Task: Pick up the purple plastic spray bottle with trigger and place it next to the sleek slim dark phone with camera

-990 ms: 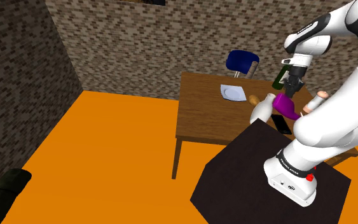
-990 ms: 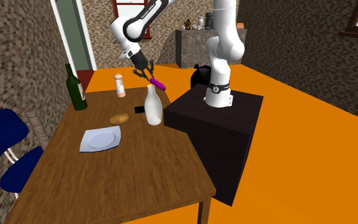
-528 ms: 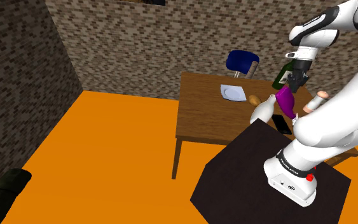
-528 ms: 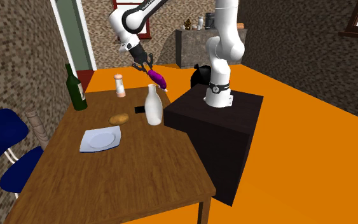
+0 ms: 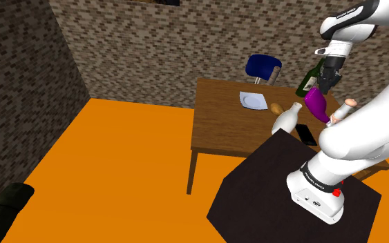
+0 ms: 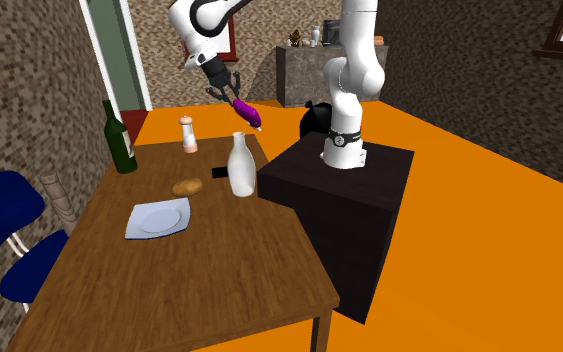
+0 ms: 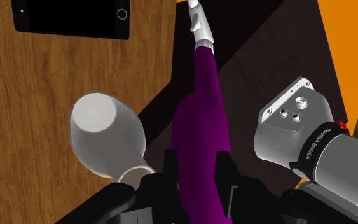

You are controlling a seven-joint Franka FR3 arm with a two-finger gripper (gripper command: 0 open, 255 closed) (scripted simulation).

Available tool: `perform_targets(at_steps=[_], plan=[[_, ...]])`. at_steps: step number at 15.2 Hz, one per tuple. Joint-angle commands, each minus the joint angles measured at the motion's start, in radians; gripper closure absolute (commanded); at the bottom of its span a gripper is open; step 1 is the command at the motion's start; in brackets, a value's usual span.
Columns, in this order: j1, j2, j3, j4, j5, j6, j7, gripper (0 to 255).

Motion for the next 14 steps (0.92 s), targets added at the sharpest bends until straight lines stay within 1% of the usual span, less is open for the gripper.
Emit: perform_targets(at_steps=[1, 7, 8, 9, 14], plan=[[0.000, -0.009, 0.000, 0.018, -0.004, -0.027, 0.001, 255], [0.003, -0.038, 0.003, 0.070, -0.013, -0.105, 0.005, 255], [0.003, -0.036, 0.003, 0.061, -0.012, -0.094, 0.005, 255], [0.003, -0.036, 0.003, 0.061, -0.012, -0.094, 0.005, 0], [-0.056, -0.040, -0.060, -0.092, 0.067, 0.077, -0.112, 0]])
